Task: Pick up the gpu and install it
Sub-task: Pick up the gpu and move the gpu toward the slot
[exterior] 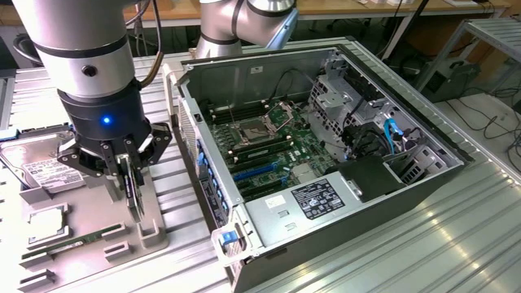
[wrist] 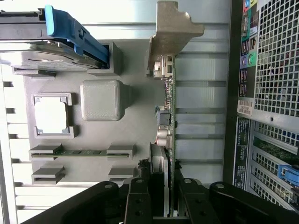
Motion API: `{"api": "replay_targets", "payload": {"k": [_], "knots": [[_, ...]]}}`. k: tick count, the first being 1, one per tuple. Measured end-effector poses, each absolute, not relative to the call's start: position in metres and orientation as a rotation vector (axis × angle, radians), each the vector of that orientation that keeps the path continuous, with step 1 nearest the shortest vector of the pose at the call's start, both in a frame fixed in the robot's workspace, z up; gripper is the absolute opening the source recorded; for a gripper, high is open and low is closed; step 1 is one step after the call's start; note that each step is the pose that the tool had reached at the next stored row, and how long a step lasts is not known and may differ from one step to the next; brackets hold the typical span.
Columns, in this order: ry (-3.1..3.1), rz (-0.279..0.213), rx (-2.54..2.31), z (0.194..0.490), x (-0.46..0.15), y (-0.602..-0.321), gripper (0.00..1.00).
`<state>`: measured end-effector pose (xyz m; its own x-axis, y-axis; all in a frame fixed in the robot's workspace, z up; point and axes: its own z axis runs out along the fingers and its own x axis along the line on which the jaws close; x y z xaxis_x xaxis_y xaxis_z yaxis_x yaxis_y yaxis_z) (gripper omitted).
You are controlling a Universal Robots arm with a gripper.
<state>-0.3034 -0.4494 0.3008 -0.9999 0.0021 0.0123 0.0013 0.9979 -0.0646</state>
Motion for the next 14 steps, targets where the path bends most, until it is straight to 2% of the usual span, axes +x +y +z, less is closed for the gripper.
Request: {"api": "replay_targets", "payload": {"k": [14], "knots": [[-3.128, 0.101, -0.003, 0.3091, -0.3034, -0.4496, 0.28]]}}
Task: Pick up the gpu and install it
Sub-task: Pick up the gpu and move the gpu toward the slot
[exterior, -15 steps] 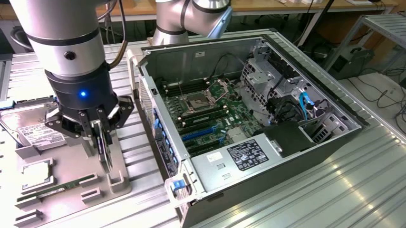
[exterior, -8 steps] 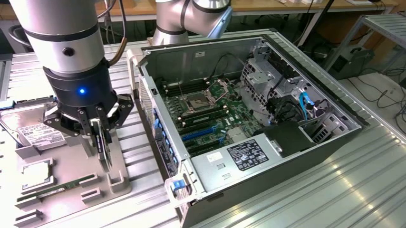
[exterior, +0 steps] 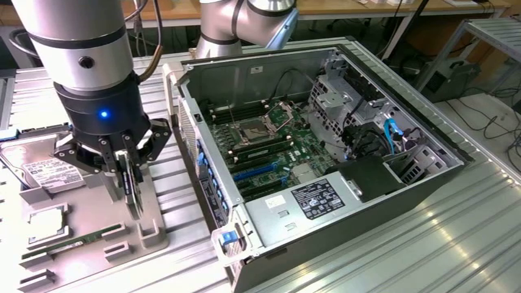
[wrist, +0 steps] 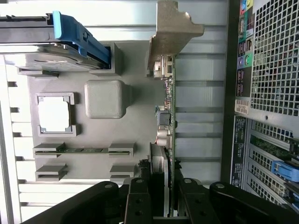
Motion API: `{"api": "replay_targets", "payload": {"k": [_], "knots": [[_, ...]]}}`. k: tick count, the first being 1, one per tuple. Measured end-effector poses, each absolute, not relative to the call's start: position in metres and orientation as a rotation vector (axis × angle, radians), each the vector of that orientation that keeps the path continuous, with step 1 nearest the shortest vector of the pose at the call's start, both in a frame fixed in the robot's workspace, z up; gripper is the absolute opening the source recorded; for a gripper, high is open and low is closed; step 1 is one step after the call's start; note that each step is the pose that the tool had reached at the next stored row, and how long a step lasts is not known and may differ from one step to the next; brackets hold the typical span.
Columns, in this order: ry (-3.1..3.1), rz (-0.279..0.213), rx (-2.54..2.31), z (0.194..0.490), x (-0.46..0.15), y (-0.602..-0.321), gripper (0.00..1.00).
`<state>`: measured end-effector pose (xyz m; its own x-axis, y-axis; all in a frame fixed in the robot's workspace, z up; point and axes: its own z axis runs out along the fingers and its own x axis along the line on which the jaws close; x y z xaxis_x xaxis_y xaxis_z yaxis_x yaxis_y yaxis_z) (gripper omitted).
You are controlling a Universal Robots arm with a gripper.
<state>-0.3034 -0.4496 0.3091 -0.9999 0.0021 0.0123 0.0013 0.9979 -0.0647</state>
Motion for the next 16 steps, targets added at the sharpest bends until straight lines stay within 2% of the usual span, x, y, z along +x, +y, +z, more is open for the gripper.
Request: {"api": "replay_targets", "payload": {"k": [16], "knots": [[-3.128, 0.101, -0.003, 0.321, -0.303, -0.450, 0.28]]}}
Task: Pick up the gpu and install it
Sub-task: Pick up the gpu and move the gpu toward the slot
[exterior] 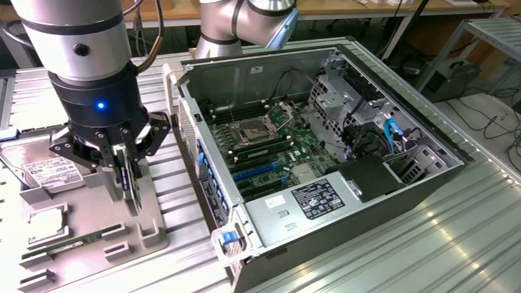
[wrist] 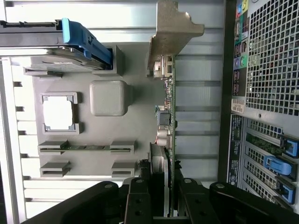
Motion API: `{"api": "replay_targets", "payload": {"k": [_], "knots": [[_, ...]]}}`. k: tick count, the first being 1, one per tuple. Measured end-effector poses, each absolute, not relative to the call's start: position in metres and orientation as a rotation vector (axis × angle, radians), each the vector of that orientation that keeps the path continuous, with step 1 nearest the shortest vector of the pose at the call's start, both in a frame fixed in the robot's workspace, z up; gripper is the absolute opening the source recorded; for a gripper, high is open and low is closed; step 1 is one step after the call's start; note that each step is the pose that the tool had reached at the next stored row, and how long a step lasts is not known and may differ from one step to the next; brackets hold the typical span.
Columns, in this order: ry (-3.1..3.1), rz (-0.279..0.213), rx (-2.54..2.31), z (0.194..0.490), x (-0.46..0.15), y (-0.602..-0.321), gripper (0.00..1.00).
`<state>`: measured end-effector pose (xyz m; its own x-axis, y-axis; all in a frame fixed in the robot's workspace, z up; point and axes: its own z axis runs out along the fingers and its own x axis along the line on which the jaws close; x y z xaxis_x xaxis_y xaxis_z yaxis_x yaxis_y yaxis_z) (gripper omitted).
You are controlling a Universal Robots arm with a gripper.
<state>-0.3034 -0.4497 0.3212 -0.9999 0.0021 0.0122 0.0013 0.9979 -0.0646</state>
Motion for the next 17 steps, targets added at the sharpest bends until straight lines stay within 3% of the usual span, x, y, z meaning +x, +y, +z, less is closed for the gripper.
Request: {"api": "replay_targets", "payload": {"k": [17], "knots": [[-3.128, 0.101, -0.003, 0.333, -0.303, -0.450, 0.28]]}}
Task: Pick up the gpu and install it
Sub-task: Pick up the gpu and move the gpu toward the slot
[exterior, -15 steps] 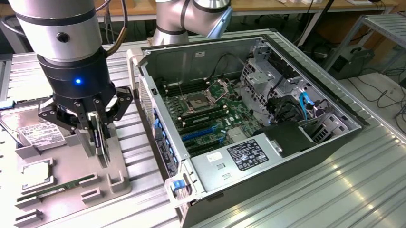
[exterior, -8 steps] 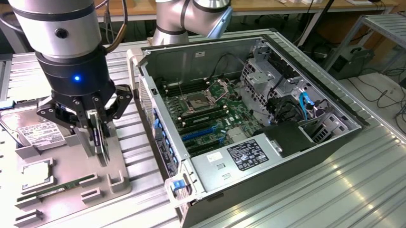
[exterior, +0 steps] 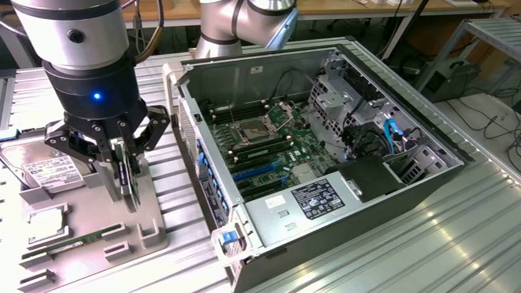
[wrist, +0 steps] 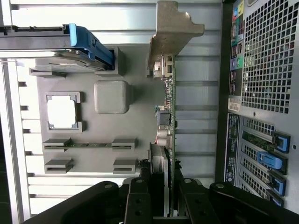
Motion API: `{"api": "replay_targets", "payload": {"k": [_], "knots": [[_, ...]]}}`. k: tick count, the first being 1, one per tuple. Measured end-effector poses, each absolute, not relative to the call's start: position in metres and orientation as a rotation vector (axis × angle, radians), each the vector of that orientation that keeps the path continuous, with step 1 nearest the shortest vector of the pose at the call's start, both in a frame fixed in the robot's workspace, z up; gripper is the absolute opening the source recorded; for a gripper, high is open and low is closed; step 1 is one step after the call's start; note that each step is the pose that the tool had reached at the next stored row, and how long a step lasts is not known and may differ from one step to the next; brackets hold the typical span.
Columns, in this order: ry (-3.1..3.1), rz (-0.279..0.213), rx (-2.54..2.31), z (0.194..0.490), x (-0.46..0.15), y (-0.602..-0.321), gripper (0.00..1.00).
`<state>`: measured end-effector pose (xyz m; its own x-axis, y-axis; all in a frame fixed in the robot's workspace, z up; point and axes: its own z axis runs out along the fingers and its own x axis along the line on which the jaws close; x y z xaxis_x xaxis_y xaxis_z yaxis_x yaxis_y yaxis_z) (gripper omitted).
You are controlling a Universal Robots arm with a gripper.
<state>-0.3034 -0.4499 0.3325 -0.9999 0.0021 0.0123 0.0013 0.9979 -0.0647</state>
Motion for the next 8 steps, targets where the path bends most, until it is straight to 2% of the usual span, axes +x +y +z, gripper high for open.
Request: {"api": "replay_targets", "payload": {"k": [8], "knots": [[-3.128, 0.101, -0.003, 0.3389, -0.3034, -0.4499, 0.28]]}}
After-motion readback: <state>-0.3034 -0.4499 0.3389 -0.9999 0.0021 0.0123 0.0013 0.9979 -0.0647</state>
